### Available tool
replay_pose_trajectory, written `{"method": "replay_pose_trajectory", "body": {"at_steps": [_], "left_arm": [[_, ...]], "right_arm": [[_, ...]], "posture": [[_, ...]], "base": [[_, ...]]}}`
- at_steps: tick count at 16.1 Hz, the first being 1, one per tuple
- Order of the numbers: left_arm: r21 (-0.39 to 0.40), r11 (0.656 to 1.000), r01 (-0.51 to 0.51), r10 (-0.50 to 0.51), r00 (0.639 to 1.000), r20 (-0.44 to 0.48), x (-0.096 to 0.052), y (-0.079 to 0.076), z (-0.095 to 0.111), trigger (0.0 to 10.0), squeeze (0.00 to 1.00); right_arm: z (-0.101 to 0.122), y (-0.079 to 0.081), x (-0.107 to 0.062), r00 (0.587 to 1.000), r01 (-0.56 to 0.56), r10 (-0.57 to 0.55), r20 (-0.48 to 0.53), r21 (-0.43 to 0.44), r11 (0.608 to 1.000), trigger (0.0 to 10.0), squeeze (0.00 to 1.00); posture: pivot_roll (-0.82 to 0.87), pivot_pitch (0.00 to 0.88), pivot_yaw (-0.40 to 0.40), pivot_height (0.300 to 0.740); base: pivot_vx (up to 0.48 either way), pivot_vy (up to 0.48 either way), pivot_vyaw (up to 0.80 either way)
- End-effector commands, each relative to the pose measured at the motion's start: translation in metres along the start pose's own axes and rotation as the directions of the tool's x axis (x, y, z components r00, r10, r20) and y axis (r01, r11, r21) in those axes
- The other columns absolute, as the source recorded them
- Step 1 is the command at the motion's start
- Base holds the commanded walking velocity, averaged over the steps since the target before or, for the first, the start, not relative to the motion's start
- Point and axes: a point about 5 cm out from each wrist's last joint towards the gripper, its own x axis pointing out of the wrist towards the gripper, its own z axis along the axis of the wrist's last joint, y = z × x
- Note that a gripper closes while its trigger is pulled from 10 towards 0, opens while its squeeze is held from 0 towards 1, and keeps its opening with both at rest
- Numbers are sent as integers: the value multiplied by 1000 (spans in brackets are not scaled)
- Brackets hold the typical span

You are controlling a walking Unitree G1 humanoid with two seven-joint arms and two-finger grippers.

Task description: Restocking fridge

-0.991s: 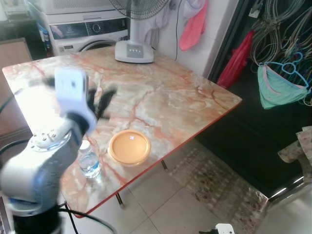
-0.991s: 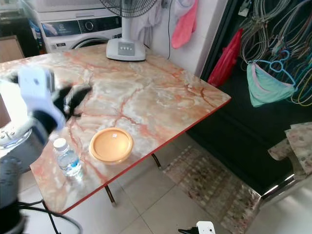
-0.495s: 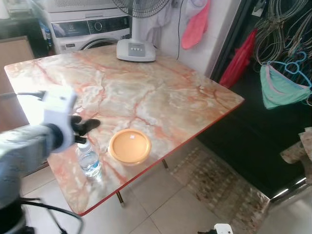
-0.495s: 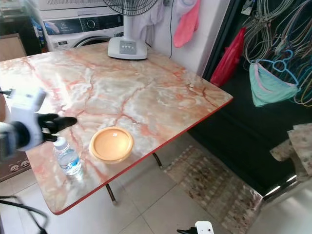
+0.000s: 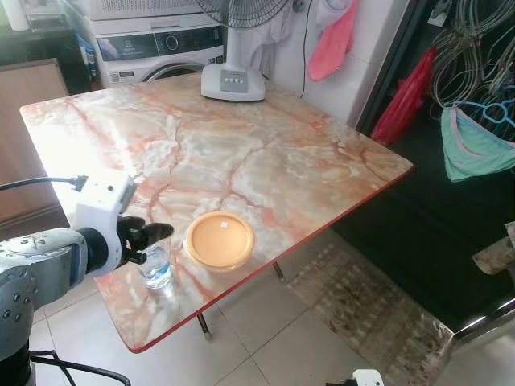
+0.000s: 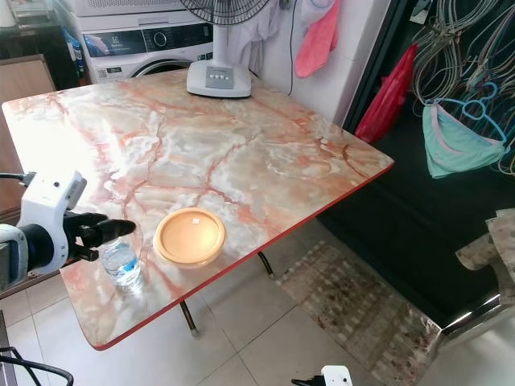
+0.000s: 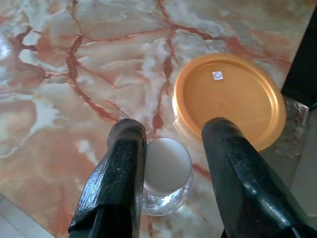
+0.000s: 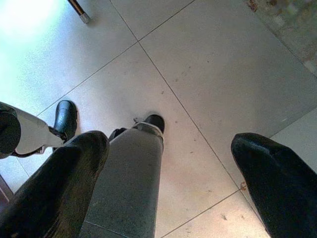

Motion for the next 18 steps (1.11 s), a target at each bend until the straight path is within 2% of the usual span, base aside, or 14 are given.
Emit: {"method": "replay_pose_trajectory", "body": {"at_steps": [1, 12, 13, 15, 16, 18], "left_arm": [[33, 999, -4, 5, 1000, -18, -2, -2, -1, 10000, 0], [51, 995, -86, 89, 994, -59, -4, 6, -8, 10000, 0], [50, 995, -90, 93, 994, -59, -4, 6, -9, 7647, 0], [44, 995, -90, 93, 994, -59, -3, 5, -10, 2039, 0], [40, 995, -88, 91, 994, -62, -2, 4, -11, 0, 0], [35, 996, -87, 89, 994, -63, -1, 4, -11, 0, 0]], "right_arm": [[-1, -4, -2, 1000, 5, -5, -5, -7, 1000, 10000, 0], [-1, -5, -2, 1000, 1, -1, -5, -9, 1000, 10000, 0], [-1, -6, -2, 1000, 1, -1, -5, -8, 1000, 10000, 0], [-1, -6, -2, 1000, 0, 0, -6, -9, 1000, 10000, 0], [-1, -6, -2, 1000, -2, 2, -6, -10, 1000, 10000, 0], [-1, -6, -2, 1000, -2, 2, -5, -9, 1000, 10000, 0]], "posture": [[262, 0, -113, 740], [261, 0, -121, 740], [267, 0, -125, 740], [263, 0, -124, 740], [261, 0, -125, 740], [259, 0, -127, 740]], "base": [[0, 0, 0], [0, 0, 0], [0, 0, 0], [0, 0, 0], [0, 0, 0], [0, 0, 0]]}}
